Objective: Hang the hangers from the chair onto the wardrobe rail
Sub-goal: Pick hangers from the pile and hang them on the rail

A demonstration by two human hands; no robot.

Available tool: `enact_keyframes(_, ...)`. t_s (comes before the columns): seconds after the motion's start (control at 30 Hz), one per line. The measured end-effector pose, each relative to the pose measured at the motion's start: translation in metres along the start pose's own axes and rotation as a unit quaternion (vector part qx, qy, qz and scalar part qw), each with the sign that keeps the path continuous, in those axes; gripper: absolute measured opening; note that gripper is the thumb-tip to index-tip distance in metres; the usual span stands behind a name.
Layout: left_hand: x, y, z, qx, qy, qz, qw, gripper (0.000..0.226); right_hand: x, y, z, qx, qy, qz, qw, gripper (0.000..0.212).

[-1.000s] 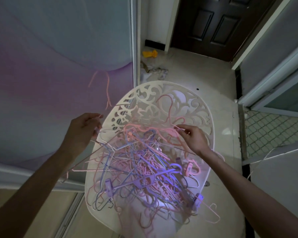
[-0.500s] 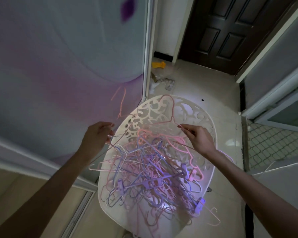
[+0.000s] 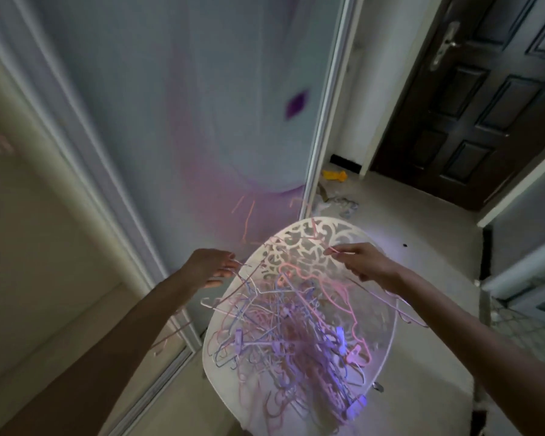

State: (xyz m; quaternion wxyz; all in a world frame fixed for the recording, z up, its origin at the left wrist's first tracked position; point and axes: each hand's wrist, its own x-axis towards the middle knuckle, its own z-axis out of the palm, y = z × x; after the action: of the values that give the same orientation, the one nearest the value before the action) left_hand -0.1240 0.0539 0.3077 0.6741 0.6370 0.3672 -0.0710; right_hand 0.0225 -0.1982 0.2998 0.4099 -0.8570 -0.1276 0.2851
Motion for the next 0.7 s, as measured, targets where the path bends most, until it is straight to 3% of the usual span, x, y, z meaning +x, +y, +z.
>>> enact_keyframes(0.17,-0.078,-0.009,-0.038,0.027,0.065,0.034,0.997,0.016,-0.035,-0.05,-0.003,0.001,-0.104,-0.024,0.994,0.022)
enact_keyframes(0.4,-0.17,-0.041,-0.128,0.101,0.171,0.018,0.98,0.02,-0.084,-0.133,0.049,-0.121,-0.235,-0.078,0.961,0.025)
enact_keyframes(0.57,-0.231,-0.064,-0.195,0.162,0.246,0.021,0.955,0.011,-0.119,-0.195,0.112,-0.143,-0.253,-0.144,0.946,0.02)
enact_keyframes(0.7,-0.28,-0.079,-0.26,0.197,0.321,0.027,0.926,0.026,-0.149,-0.25,0.171,-0.141,-0.239,-0.205,0.939,0.023)
